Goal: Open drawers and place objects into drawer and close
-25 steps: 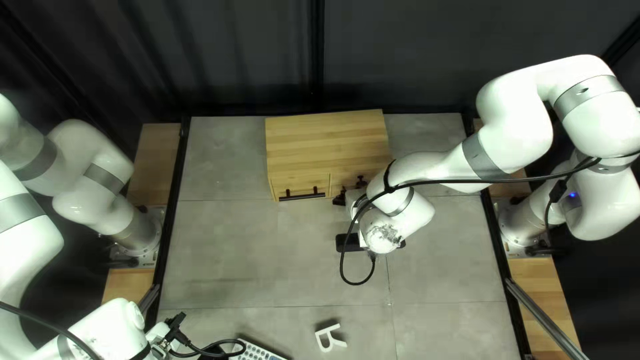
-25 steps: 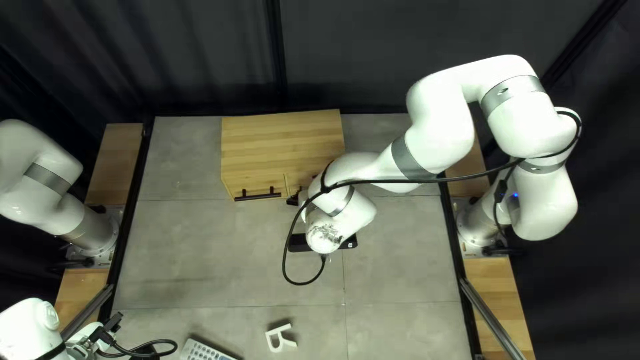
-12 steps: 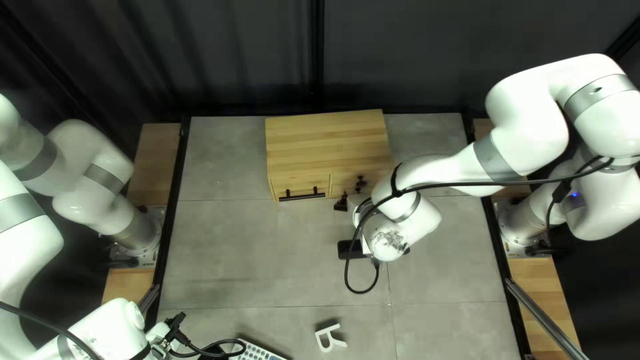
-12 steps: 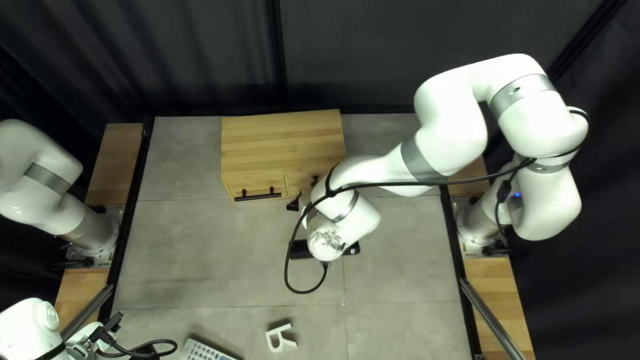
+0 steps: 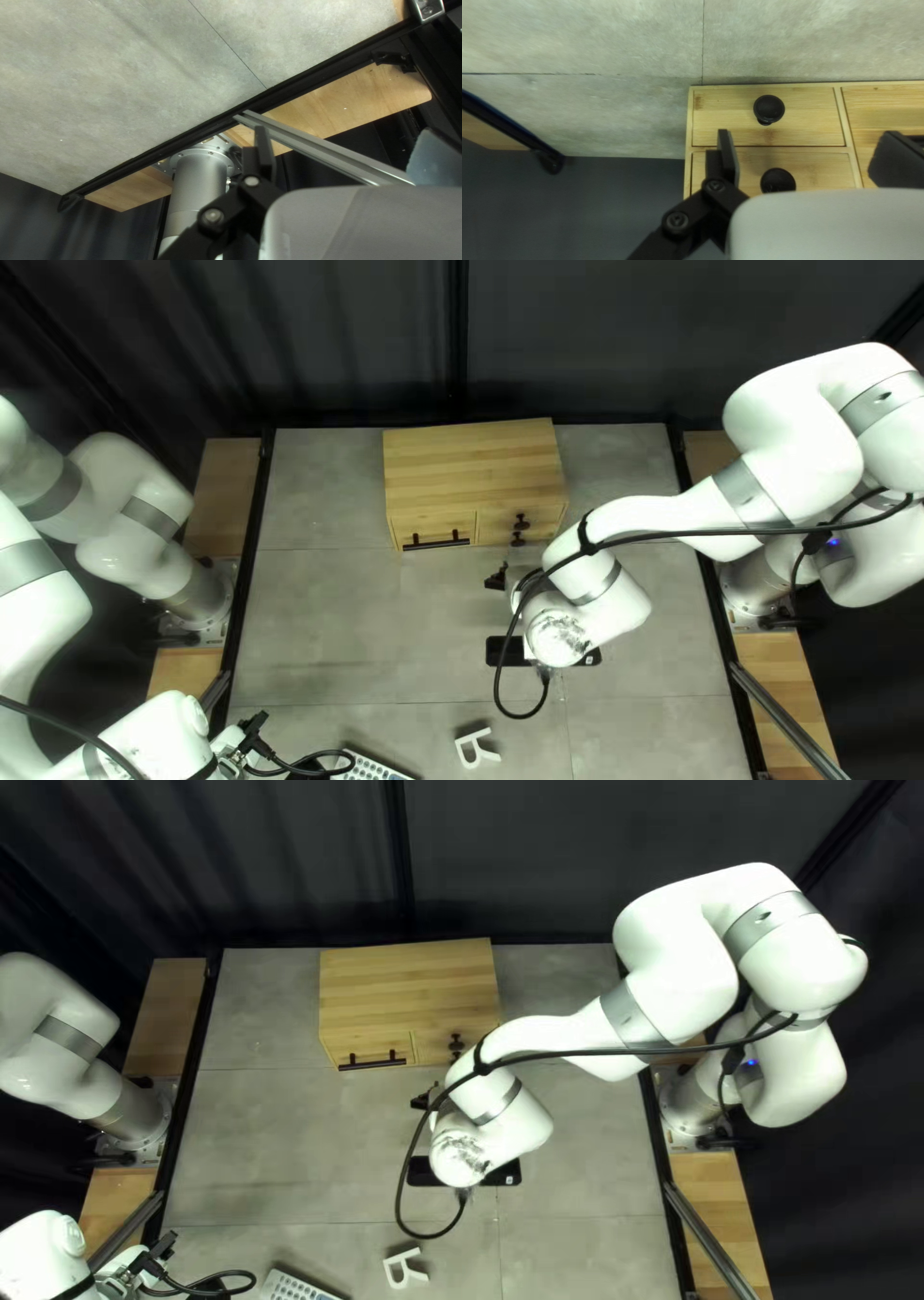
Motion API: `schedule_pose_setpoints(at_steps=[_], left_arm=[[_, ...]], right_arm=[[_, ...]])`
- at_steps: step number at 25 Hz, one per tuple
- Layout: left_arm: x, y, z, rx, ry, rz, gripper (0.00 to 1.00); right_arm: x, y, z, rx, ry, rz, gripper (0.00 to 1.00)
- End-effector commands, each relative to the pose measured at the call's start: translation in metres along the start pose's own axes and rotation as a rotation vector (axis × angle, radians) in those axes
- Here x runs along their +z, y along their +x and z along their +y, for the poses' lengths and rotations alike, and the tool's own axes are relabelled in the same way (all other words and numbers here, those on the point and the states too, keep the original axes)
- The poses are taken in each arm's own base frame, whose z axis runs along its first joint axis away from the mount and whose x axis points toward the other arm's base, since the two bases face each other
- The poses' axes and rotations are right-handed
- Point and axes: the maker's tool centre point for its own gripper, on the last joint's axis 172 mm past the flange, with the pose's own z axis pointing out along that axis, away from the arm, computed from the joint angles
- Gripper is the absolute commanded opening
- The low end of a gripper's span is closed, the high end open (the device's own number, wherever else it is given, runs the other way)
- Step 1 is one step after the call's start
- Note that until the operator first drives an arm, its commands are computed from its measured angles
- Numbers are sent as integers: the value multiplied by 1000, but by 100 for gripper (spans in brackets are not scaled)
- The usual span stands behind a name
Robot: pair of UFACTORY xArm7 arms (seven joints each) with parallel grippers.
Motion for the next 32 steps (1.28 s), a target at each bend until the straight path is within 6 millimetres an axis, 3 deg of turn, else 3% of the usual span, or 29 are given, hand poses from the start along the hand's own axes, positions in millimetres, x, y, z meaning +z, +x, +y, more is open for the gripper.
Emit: schedule_pose_setpoints(at_steps=[1,32], left_arm=[[0,0,0,0,0,0,100],[0,0,0,0,0,0,100]], right_arm=[[-14,8,-4,-34,-40,-36,100],[-12,4,-5,-72,-88,-94,100]])
